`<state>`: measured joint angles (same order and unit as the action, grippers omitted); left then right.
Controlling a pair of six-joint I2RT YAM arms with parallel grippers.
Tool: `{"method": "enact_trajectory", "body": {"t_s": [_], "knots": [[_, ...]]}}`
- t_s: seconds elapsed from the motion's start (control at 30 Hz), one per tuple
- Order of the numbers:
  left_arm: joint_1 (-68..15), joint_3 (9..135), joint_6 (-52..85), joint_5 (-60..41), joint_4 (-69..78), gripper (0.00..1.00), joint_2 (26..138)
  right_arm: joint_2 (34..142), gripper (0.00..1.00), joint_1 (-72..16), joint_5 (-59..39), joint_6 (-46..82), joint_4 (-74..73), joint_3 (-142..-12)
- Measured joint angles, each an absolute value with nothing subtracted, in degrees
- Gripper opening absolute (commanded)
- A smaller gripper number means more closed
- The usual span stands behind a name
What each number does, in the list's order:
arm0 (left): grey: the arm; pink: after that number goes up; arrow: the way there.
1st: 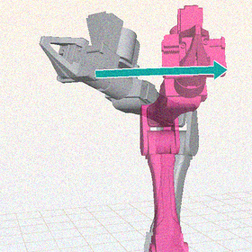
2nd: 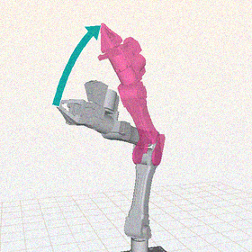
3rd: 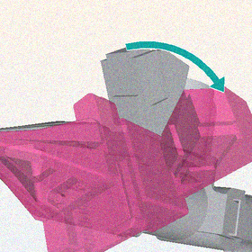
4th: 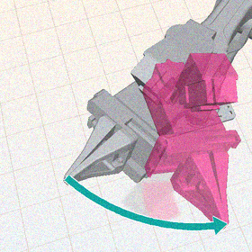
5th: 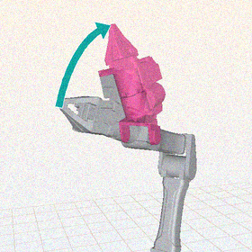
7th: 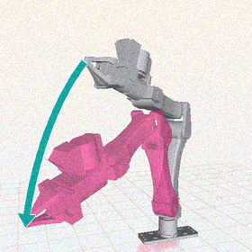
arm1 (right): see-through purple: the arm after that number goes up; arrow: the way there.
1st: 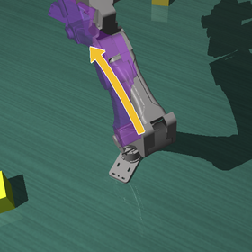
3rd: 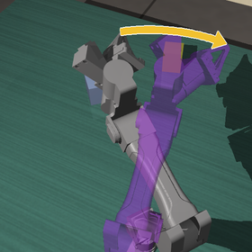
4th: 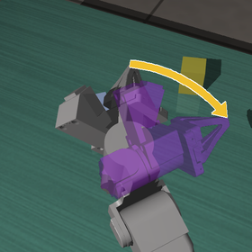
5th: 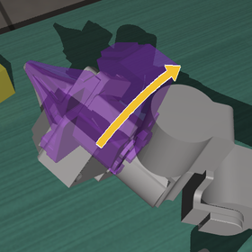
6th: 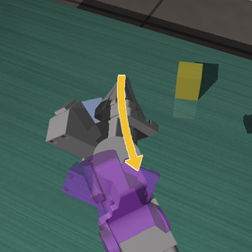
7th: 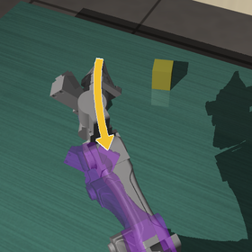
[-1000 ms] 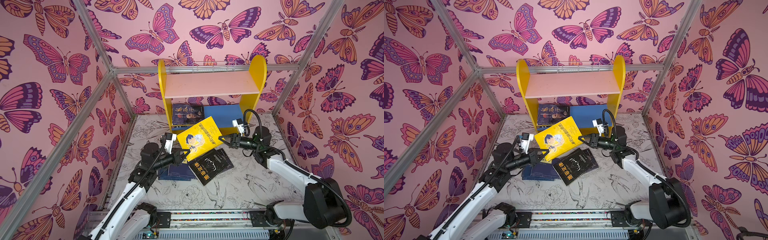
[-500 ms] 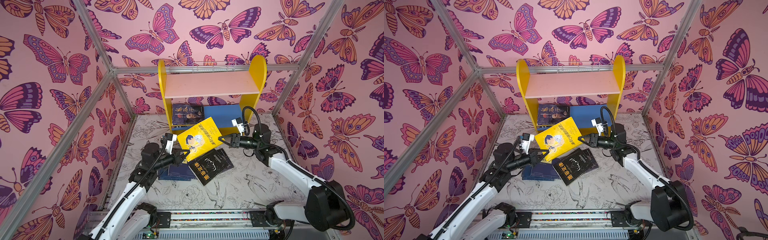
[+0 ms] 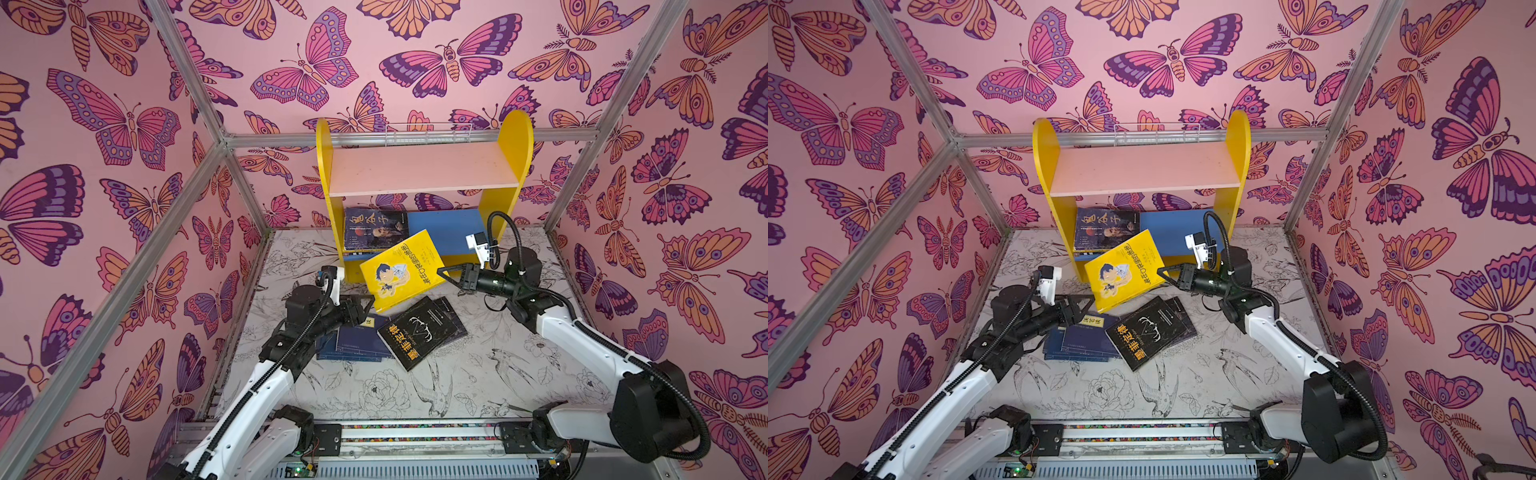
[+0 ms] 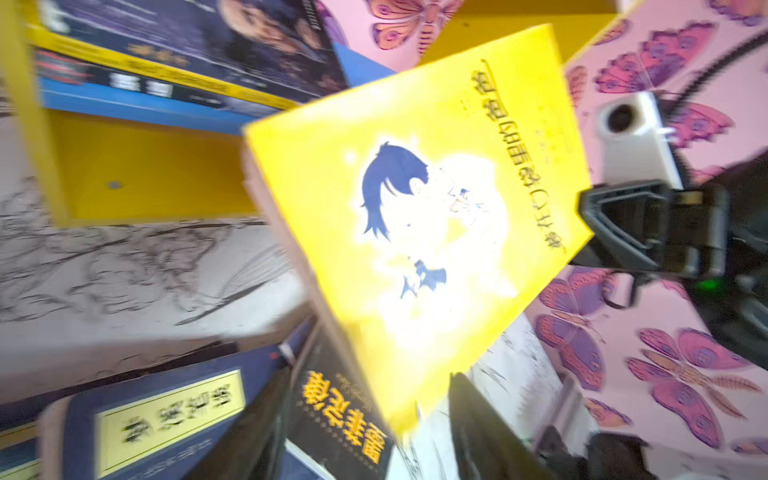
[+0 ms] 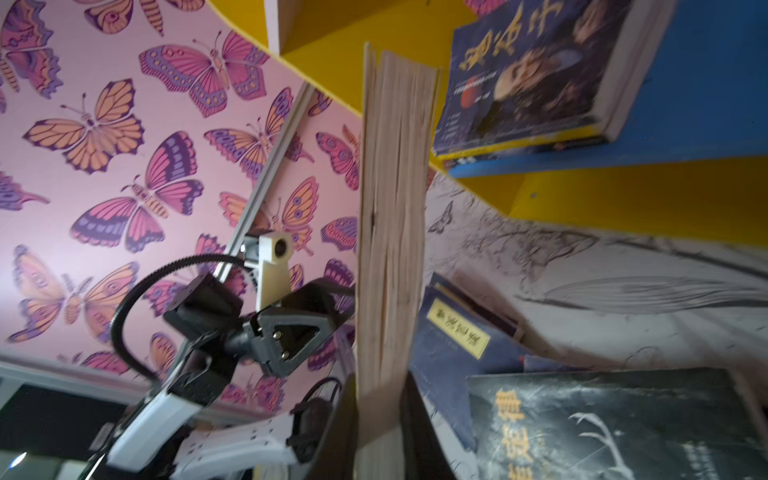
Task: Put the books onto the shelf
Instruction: 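Carry the yellow book onto the blue shelf with the right gripper, then push the yellow book upright against the shelf books with the right gripper while left withdraws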
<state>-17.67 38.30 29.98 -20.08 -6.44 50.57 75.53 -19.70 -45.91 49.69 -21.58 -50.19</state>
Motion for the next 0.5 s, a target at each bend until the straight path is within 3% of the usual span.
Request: {"method": "enact_trajectory", "body": {"t_s": [0.27,0.5], "knots": [[-16.5,36.9,37.9,2.0,-15.9,0.66,48.2,80.6,0.0,-19.4,-32.8,54.6,-34.0,-50.4],[-16.0,36.1,39.8,9.1,-20.3,0.66,46.3,89.3,0.0,-19.4,-28.6,60.1,-40.8,-55.6]]}}
